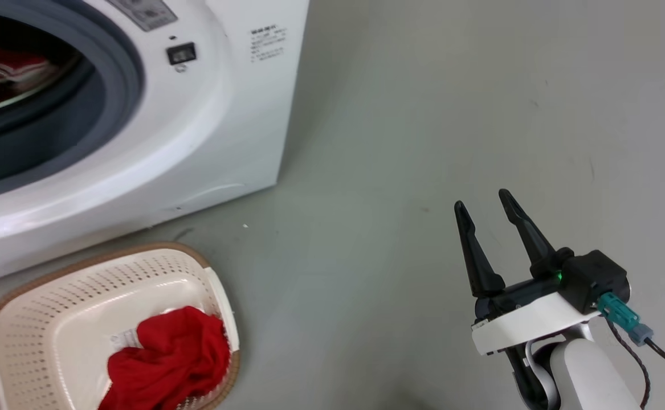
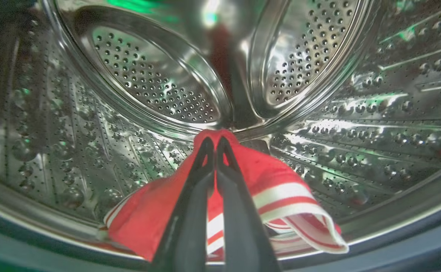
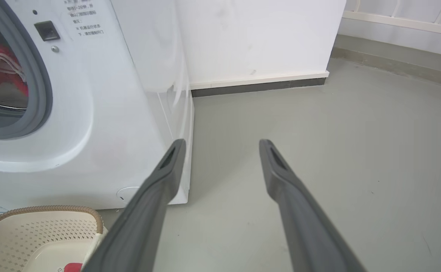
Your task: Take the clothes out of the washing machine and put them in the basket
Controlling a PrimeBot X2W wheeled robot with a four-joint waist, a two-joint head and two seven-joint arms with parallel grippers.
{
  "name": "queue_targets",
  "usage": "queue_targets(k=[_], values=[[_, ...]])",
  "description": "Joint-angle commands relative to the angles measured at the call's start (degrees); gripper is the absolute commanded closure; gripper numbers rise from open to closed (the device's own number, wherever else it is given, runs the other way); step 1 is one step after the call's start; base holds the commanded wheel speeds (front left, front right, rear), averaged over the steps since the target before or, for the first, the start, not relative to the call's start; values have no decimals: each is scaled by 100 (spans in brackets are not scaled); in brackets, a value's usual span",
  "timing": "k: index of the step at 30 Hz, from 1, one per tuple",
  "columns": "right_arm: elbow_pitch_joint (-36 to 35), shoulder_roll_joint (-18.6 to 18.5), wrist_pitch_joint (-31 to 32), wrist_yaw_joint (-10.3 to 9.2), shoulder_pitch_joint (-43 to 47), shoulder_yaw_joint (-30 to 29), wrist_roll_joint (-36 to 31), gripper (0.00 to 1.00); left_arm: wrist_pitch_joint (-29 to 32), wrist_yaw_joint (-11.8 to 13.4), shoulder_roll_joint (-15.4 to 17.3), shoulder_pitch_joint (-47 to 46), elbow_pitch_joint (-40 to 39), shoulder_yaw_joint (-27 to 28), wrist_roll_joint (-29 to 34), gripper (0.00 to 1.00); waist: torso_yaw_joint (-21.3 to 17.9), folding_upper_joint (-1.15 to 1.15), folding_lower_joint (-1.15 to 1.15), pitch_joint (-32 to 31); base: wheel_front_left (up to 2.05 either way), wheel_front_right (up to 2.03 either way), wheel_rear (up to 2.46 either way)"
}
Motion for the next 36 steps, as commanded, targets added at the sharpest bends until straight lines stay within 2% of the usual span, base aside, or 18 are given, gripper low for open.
queue_targets(k=[1, 14, 21, 30, 36], values=[[18, 0, -12, -4, 71, -33, -58, 0, -36, 41, -62, 147, -146, 56, -40, 100, 226, 0, 1, -303, 0, 0, 0], [25, 0, 136, -4, 472, -305, -330, 0, -32, 150, -865, 1942, -1929, 319, -103, 100, 843, 0, 1, -1330, 0, 0, 0], [-130, 0, 351, -4, 791, -414, -472, 0, -12, 191, -1093, 2744, -2922, 237, -105, 100, 1137, 0, 1, -1849, 0, 0, 0], [-408, 0, 578, -4, 1122, -609, -568, 0, 645, 399, -1301, 3884, -4652, 32, -100, 100, 1564, 0, 1, -2164, 0, 0, 0], [-569, 1, 679, -4, 1168, -622, -596, 0, 1014, 534, -1497, 4711, -5368, -120, -180, 100, 1729, 0, 1, -2105, 0, 0, 0]])
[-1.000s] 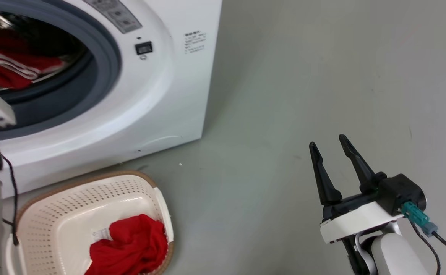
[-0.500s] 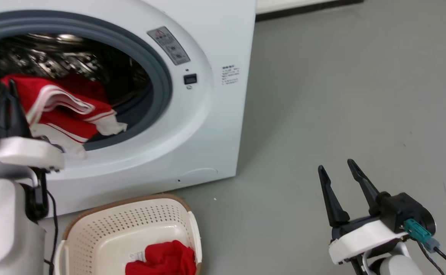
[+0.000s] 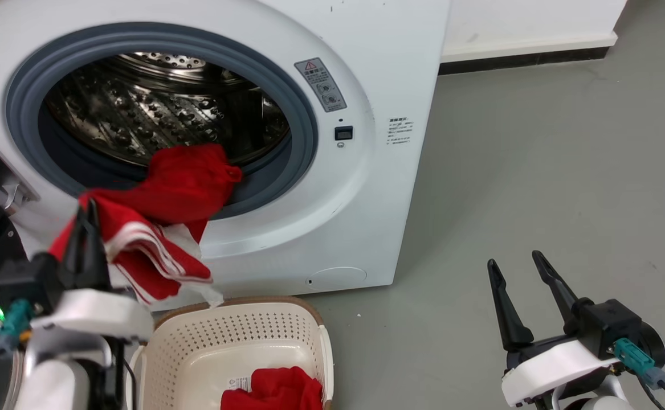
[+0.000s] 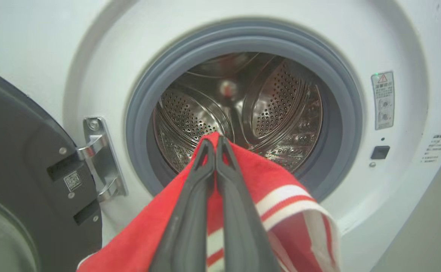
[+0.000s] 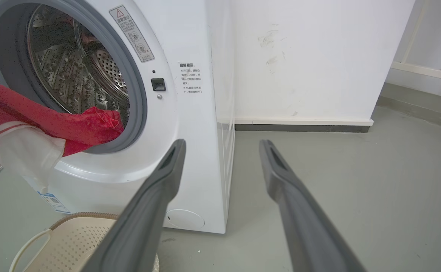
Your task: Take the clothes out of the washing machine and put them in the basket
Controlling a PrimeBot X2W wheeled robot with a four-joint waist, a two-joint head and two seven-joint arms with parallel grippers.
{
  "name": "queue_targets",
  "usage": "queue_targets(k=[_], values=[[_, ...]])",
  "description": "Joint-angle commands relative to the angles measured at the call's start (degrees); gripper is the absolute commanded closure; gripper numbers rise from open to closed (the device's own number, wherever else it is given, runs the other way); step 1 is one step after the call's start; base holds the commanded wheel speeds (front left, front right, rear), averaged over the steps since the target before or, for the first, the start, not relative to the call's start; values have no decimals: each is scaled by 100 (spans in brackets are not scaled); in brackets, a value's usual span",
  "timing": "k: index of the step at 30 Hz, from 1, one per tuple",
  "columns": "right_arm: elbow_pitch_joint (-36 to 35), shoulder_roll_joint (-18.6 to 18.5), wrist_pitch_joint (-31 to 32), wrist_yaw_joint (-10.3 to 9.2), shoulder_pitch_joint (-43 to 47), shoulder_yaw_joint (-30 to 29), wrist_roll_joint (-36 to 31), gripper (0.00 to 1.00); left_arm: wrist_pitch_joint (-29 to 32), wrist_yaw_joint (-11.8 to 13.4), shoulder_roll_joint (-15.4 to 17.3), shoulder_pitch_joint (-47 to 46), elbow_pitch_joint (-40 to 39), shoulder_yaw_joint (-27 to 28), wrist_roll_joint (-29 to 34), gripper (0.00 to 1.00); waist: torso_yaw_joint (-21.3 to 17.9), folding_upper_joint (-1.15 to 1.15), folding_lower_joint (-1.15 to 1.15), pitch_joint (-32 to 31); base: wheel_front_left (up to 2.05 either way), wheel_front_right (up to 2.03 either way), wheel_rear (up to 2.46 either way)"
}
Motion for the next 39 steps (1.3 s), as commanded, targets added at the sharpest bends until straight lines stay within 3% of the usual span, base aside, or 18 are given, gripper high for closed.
queue_targets(k=[1, 10, 19, 28, 39], values=[[-42, 1, 26, -4, 34, 4, 0, 0, 41, 44, -89, 209, -83, -25, -62, 100, 38, 0, 1, 39, 0, 0, 0], [-130, 1, 56, -4, -128, 37, -28, 0, 73, -12, -484, 1088, 435, -322, -320, 100, 31, 0, 1, 330, 0, 0, 0], [-197, 0, 49, -4, -394, 49, -47, 0, -218, -245, -764, 887, 2034, -448, -598, 100, -53, 0, 1, 938, 0, 0, 0], [-331, 3, 0, -4, -819, 28, -36, 0, -620, -404, -792, -161, 3609, -402, -703, 100, -226, 0, 1, 1829, 0, 0, 0], [-268, 3, -222, -4, -1345, 155, 134, 0, -844, -561, -314, -2013, 5548, -194, -802, 100, -658, 0, 1, 3033, 0, 0, 0]])
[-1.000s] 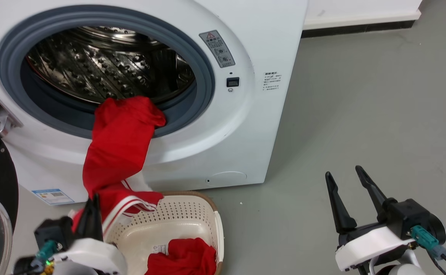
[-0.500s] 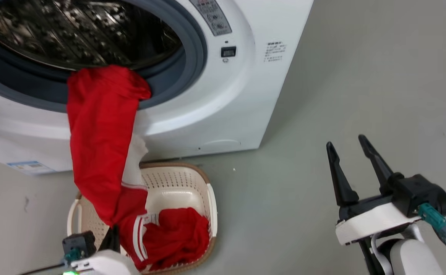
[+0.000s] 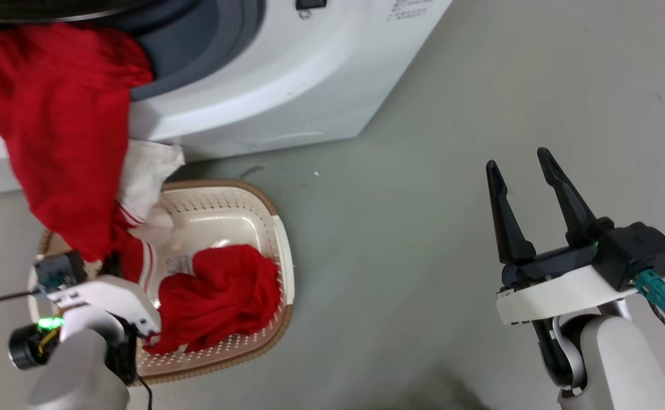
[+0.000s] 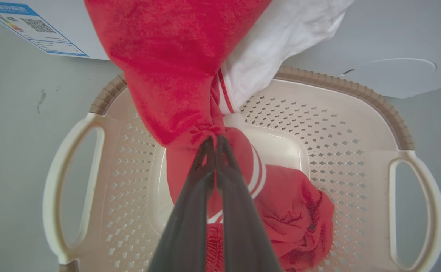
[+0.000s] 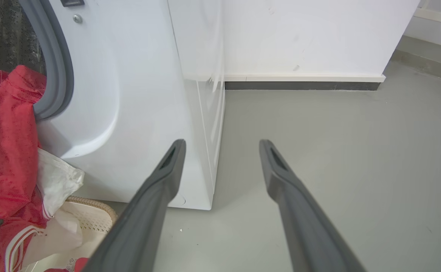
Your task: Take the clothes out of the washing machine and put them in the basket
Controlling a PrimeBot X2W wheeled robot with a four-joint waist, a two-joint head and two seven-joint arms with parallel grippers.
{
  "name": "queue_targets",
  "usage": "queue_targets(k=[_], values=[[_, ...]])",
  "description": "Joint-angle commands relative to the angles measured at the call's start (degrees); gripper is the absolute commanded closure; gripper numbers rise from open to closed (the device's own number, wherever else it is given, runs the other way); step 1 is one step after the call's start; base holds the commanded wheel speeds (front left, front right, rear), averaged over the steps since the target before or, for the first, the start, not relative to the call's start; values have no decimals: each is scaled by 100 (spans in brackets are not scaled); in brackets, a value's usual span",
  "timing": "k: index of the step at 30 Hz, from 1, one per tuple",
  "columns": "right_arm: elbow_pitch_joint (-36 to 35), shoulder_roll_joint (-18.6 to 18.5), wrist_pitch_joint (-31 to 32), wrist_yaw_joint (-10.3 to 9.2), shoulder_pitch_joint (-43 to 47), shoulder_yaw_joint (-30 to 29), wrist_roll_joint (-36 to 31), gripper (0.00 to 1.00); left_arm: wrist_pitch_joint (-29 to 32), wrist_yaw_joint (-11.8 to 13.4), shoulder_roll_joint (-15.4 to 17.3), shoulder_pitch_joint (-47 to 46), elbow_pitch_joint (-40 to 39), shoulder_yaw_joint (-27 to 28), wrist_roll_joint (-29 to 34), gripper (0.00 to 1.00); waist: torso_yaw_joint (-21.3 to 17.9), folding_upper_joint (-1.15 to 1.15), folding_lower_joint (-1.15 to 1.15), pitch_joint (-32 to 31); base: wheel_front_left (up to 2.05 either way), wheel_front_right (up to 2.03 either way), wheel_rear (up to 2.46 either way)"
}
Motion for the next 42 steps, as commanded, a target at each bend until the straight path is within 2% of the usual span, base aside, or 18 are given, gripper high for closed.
queue_targets(k=[1, 8, 14, 15, 16, 17, 18, 25, 36, 39, 42], values=[[19, 3, -55, -4, -120, 18, 45, 0, -42, 10, 59, -158, 92, 46, -50, 100, -229, 0, -1, 347, 0, 0, 0], [159, 3, -231, -4, -311, 121, 171, 0, -131, -5, 419, -1101, 747, 179, -102, 100, -440, 0, -1, 844, 0, 0, 0], [300, 3, -344, -4, -430, 189, 258, 0, -123, -63, 590, -1580, 1175, 81, -39, 100, -526, 0, -1, 931, 0, 0, 0], [335, 3, -356, -4, -433, 198, 280, 0, -130, -74, 609, -1618, 1236, 77, -37, 95, -532, 0, -1, 913, 0, 0, 0], [365, 3, -377, -4, -436, 202, 297, 0, -139, -83, 603, -1637, 1292, 69, -41, 62, -536, 0, -1, 883, 0, 0, 0], [386, 2, -396, -4, -449, 199, 311, 0, -142, -88, 597, -1656, 1344, 64, -50, 17, -534, 0, -1, 843, 0, 0, 0], [413, 2, -411, -4, -459, 213, 310, 0, -155, -82, 602, -1664, 1392, 42, -26, 0, -526, 0, -1, 795, 0, 0, 0], [596, 2, -457, -4, -326, 189, 254, 0, -217, -153, 461, -1336, 1437, 26, -23, 0, -375, 0, -1, 193, 0, 0, 0], [641, 1, -307, -4, 64, 53, 28, 0, -222, -183, 153, -387, 22, -103, 507, 0, 86, 0, -1, -895, 0, 0, 0], [617, 0, -235, -4, 177, 53, 21, 0, -217, -248, 121, -250, -151, -95, 562, 0, 134, 0, -1, -1120, 0, 0, 0], [569, 0, -178, -4, 273, 65, 48, 0, -170, -397, 160, -297, 16, -148, 521, 0, 123, 0, -1, -1260, 0, 0, 0]])
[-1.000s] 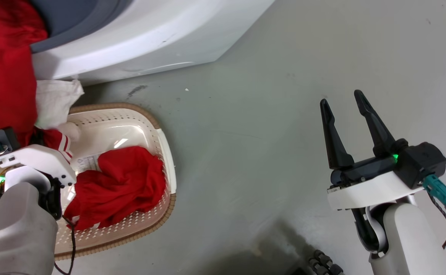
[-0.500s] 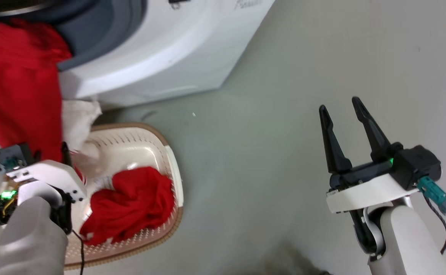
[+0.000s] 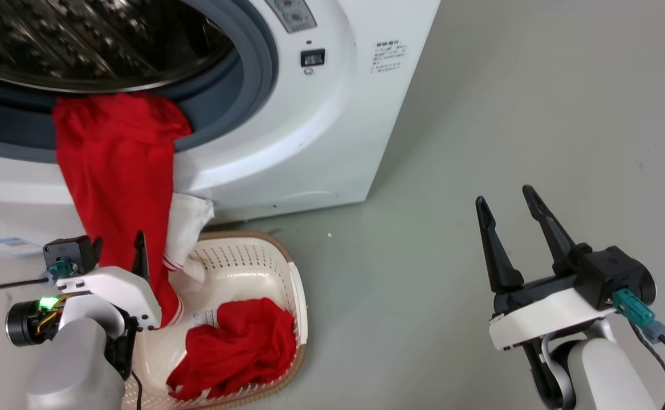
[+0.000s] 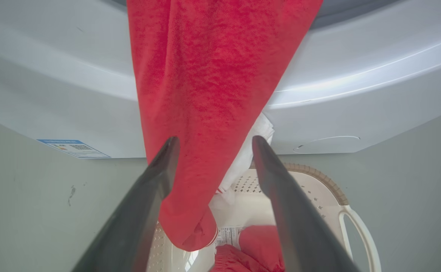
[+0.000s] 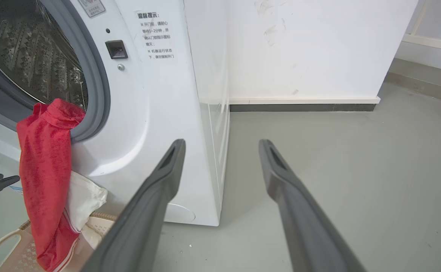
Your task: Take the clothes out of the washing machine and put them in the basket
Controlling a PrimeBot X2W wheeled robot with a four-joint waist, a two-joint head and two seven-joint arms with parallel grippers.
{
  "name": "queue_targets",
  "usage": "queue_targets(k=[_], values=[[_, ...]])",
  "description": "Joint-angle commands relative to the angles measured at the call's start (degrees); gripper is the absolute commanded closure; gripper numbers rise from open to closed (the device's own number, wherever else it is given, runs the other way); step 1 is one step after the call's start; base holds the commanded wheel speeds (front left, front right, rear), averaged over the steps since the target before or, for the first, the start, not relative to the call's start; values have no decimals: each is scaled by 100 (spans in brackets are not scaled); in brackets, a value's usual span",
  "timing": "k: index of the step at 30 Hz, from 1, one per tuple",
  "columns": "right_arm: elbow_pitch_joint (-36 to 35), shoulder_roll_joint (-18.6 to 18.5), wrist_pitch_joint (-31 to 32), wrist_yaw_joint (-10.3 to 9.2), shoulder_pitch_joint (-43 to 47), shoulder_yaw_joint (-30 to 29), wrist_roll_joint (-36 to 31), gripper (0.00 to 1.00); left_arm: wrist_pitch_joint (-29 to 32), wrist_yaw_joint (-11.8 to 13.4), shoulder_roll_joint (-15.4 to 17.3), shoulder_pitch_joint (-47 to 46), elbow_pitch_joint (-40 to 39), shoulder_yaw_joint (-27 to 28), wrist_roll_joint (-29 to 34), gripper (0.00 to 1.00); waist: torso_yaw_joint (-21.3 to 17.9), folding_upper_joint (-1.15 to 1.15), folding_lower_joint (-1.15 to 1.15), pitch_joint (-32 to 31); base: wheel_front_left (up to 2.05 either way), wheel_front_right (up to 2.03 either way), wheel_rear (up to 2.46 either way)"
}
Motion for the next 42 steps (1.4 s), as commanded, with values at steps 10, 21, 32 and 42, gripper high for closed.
queue_targets(k=[10, 21, 32, 42], values=[[-146, -2, 32, -4, 80, 40, 131, 0, 1023, -256, 455, -965, 249, -211, -35, 0, -241, 0, 1, 27, 0, 0, 0], [44, -1, -132, -4, -36, 90, 361, 0, 1754, -248, 860, -1519, 582, -211, -148, 0, -664, 0, 1, 291, 0, 0, 0], [173, -1, -226, -4, -117, 97, 403, 0, 1758, -107, 966, -1798, 708, -196, -235, 31, -741, 0, 1, 378, 0, 0, 0], [240, -1, -248, -4, -97, 63, 342, 0, 1567, -153, 892, -1680, 764, -240, -314, 100, -666, 0, 1, 218, 0, 0, 0]])
